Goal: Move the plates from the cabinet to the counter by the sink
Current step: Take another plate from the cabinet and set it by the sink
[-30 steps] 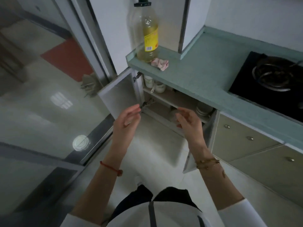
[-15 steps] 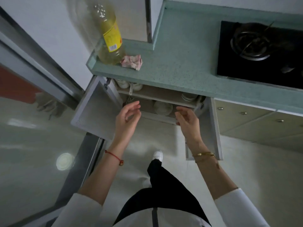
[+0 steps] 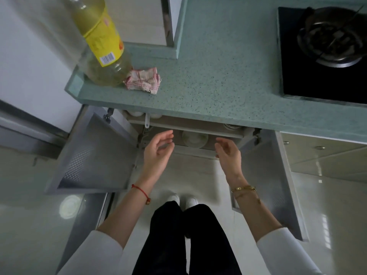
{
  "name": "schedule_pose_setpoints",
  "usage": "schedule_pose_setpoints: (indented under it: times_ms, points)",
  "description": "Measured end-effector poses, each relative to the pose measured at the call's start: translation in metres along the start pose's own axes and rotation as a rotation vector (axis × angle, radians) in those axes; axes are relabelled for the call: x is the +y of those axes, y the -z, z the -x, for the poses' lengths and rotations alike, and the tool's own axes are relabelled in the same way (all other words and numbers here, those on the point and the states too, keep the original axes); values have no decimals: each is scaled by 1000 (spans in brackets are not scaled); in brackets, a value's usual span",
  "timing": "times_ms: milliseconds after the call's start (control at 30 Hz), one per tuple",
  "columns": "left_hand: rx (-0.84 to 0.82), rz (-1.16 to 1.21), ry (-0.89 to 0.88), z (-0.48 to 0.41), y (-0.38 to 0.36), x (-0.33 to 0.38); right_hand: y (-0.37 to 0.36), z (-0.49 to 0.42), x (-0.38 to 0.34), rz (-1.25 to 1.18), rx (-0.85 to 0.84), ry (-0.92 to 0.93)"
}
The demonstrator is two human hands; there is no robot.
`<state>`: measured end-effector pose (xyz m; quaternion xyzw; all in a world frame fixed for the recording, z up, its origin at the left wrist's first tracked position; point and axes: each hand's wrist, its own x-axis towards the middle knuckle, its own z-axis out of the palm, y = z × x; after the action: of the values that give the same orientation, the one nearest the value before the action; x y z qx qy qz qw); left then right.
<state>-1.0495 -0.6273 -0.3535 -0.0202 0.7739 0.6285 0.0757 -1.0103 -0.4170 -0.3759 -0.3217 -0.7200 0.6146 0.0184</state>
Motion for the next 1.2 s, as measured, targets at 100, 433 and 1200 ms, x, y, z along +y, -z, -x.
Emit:
schedule_pose_setpoints:
  times_ms: [100,433,1200]
  points:
    - [-21,-8,5,-38,-11,-52,-21,-42,44,-15,8,6]
    - [-156,-163,136,-147,-61,-300,-100,-192,255,66,-46,10]
    - [-158,-530,26,-357,-175,-583,-185,-452,463,575,65,155]
